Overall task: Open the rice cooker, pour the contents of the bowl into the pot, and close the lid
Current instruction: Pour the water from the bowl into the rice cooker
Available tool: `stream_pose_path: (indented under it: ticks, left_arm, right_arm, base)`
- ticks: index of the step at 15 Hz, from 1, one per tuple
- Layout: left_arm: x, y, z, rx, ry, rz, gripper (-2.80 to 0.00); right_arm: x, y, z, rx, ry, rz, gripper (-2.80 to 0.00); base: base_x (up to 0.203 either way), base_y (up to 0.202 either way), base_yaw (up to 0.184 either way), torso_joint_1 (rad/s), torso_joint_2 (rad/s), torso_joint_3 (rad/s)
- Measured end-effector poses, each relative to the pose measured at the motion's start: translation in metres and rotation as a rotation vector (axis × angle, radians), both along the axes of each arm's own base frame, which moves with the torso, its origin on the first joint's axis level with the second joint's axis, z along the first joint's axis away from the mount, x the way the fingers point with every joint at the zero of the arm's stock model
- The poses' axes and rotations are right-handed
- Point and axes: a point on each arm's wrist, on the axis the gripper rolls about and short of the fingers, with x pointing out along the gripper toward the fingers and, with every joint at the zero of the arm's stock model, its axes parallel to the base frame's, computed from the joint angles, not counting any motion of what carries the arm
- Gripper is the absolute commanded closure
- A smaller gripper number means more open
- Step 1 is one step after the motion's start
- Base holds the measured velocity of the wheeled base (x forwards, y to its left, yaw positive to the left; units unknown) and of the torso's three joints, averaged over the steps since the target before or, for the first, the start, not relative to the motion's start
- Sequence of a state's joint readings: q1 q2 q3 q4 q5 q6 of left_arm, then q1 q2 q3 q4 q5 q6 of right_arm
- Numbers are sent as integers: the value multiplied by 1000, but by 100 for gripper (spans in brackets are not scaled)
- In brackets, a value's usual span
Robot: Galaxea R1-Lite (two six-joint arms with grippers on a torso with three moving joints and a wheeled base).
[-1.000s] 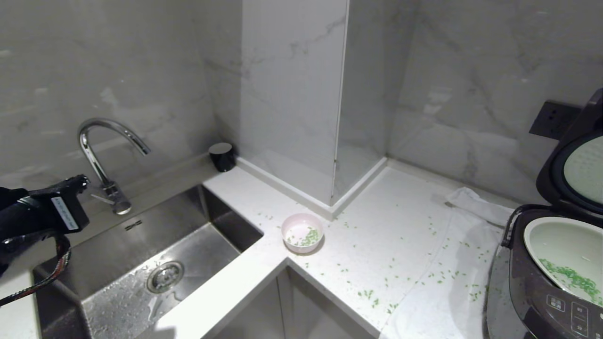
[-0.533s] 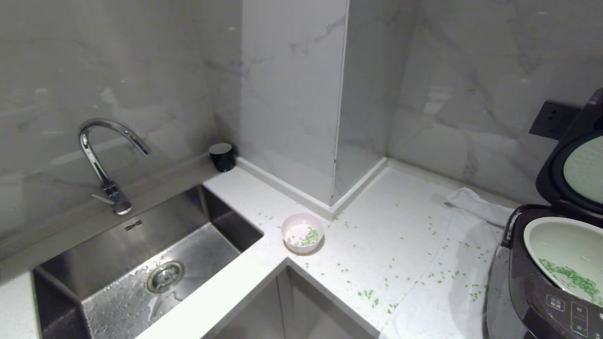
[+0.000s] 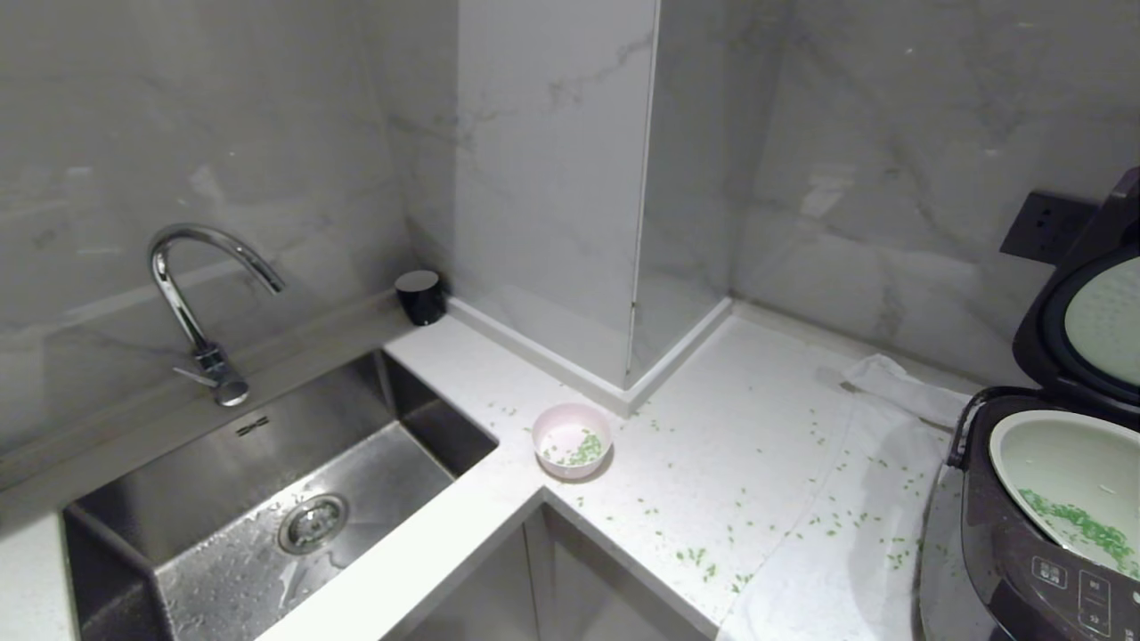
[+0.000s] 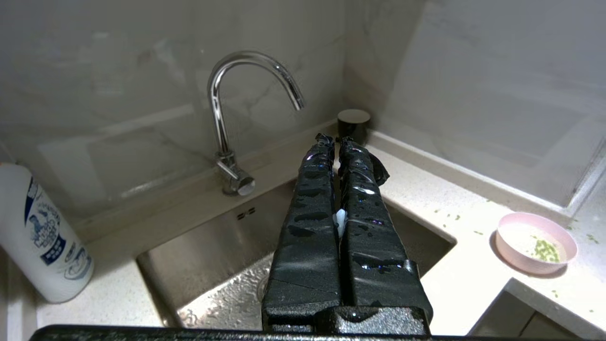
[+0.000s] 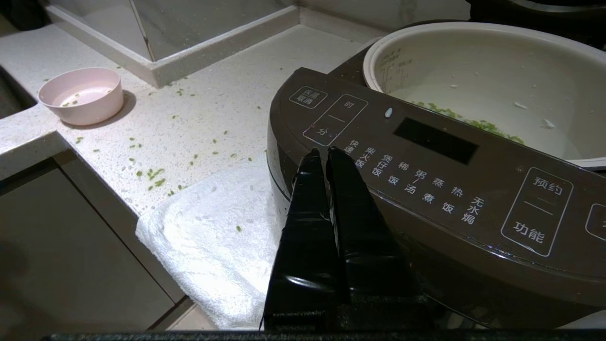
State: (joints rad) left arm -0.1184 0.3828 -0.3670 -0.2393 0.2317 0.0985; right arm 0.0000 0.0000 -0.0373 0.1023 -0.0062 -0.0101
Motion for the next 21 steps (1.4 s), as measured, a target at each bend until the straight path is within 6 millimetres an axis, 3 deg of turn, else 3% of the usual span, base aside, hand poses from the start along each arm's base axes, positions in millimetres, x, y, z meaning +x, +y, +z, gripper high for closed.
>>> stream_pose_path:
  ticks: [4, 11, 15, 21]
  left_arm:
    - [-10, 1, -21, 9, 14, -4, 0]
    - [-15, -1, -18, 51, -16, -95, 0]
    - [-17, 1, -19, 110, 5, 114, 0]
    - [-19, -1, -64, 149, 64, 136, 0]
  right_arm:
    - [0, 0, 0, 0, 0, 0, 0]
    - [0, 0, 0, 0, 0, 0, 0]
    - [0, 0, 0, 0, 0, 0, 0]
    - [0, 0, 0, 0, 0, 0, 0]
  base:
    - [0, 0, 0, 0, 0, 0]
    - [0, 0, 0, 0, 0, 0]
    - [0, 0, 0, 0, 0, 0]
    - [0, 0, 0, 0, 0, 0]
